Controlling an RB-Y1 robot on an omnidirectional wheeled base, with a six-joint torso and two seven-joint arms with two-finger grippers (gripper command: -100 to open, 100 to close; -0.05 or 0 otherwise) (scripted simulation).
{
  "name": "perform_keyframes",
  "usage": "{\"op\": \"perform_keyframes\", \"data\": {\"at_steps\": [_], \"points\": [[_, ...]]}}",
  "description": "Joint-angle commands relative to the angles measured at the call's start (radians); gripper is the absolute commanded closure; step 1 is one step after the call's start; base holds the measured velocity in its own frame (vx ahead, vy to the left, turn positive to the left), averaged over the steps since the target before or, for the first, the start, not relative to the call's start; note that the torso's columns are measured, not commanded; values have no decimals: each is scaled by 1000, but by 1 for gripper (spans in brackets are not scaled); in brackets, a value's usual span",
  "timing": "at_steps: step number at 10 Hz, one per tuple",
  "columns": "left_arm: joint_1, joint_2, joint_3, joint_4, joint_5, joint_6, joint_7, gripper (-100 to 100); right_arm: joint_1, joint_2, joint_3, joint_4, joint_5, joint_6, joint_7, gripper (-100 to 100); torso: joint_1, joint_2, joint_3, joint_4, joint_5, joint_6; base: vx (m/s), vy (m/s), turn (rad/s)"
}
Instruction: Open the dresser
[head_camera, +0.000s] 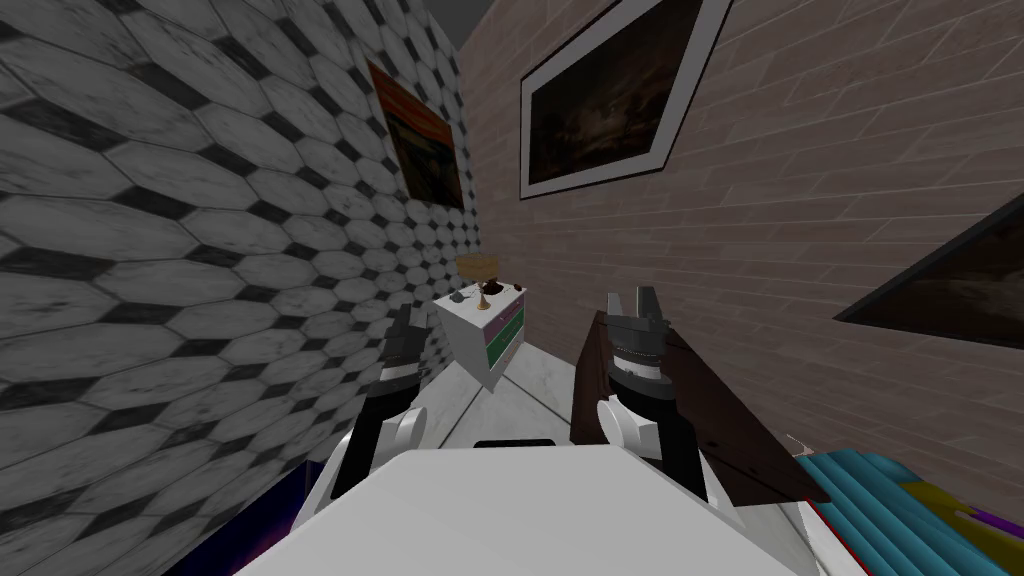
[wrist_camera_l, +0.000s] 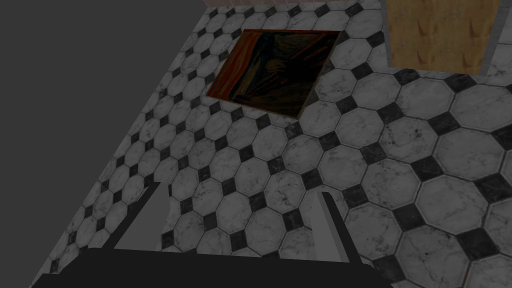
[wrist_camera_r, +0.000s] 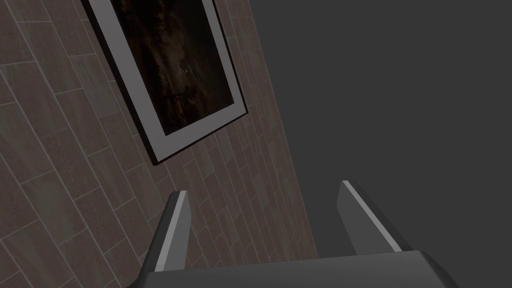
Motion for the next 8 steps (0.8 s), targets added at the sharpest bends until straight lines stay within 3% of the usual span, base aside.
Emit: {"op": "perform_keyframes", "data": {"at_steps": [1, 8], "points": [[0, 0, 0, 0, 0, 0, 0, 0, 0, 0, 0, 0, 0, 0, 0, 0, 0, 40, -82, 41, 0, 0, 0, 0, 0], [0, 0, 0, 0, 0, 0, 0, 0, 0, 0, 0, 0, 0, 0, 0, 0, 0, 544, -1087, 544, 0, 0, 0, 0, 0]]}}
